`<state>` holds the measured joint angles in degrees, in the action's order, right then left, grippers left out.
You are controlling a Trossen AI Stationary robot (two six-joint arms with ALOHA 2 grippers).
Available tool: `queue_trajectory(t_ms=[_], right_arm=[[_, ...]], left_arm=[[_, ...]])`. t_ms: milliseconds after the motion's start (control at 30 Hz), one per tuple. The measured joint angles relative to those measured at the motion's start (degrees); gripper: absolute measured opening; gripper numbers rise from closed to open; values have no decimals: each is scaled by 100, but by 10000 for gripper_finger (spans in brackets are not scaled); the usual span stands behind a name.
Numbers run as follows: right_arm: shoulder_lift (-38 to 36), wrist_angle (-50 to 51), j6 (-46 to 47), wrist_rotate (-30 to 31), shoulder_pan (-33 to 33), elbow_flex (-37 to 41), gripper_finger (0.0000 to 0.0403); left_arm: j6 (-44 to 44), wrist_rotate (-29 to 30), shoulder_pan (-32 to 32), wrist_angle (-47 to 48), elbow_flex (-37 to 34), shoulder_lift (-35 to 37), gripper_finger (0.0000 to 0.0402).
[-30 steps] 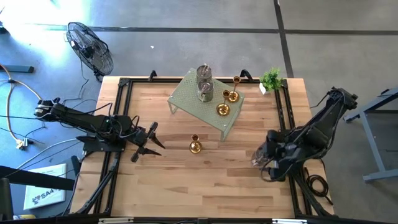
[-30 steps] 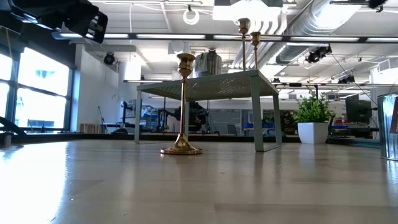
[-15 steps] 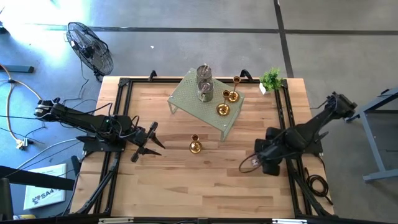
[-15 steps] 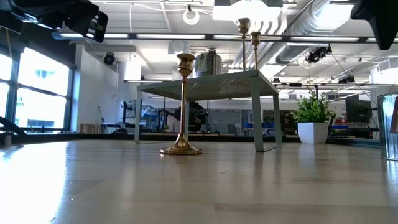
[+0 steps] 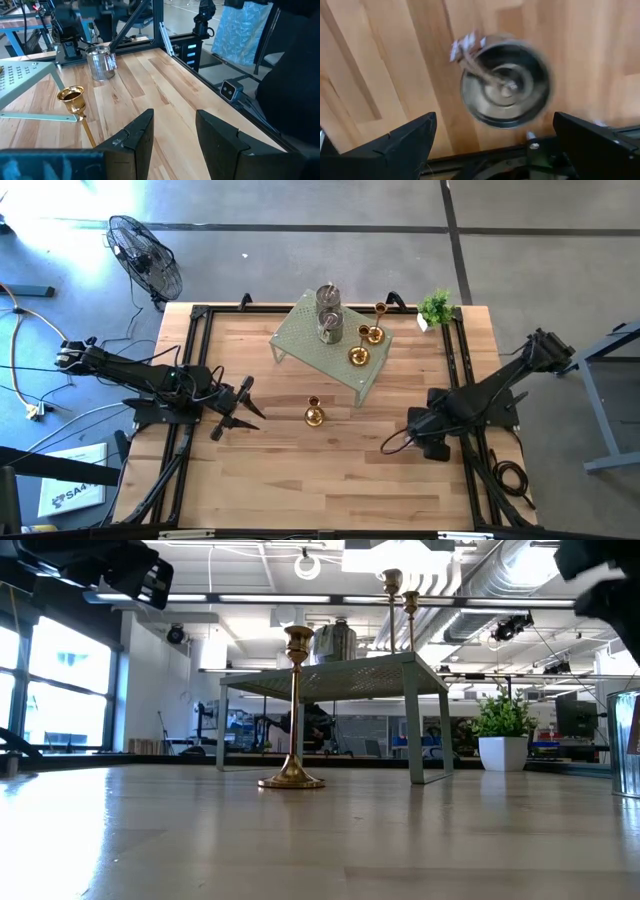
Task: Pick & Place candle stick holders
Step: Put the brown scented candle on the shelf
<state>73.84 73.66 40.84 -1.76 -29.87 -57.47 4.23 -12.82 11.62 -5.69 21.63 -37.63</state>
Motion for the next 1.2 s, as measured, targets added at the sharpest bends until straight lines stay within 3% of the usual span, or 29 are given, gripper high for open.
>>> queue_trajectory(t_ms=[333, 1200], right_arm=[[-28, -704, -91, -72, 2, 823, 394], [-8, -740, 74, 472, 168, 749, 394]], left_arm=[[4, 0, 0, -23, 0, 0, 143], [-1, 205, 2, -21, 0, 0, 143]])
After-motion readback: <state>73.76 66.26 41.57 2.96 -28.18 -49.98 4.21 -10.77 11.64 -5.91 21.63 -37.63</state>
